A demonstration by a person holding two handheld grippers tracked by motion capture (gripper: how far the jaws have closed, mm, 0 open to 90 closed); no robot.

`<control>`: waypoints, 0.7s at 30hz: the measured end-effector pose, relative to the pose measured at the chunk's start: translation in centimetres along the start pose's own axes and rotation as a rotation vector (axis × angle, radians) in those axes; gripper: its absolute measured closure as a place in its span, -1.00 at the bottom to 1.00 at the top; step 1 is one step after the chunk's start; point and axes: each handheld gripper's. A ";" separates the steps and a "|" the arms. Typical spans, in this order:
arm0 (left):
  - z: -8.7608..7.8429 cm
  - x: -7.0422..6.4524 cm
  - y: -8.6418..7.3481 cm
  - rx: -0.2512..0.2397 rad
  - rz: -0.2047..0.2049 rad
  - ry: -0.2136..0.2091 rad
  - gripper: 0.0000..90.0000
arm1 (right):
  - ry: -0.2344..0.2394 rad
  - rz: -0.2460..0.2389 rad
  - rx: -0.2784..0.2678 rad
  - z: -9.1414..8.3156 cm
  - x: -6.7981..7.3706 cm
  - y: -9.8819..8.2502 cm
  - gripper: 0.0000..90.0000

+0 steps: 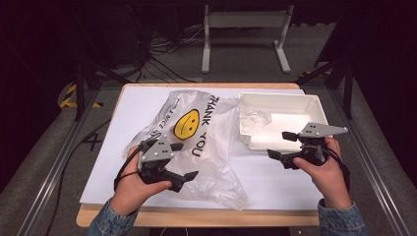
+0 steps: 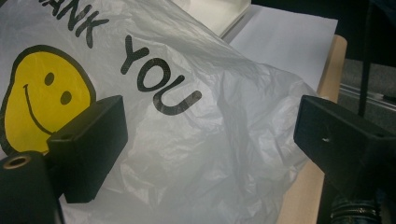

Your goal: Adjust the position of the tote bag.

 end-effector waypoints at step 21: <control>3.4 0.0 0.1 0.078 0.059 0.095 -0.86 | -0.026 -0.005 0.009 -1.8 0.8 -0.9 -0.69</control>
Point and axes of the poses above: each handheld gripper's, and its own axes: z roughly forward along the jaws, y roughly out of its top, x roughly to its left, and after that the axes turned 6 degrees about -x, right-handed
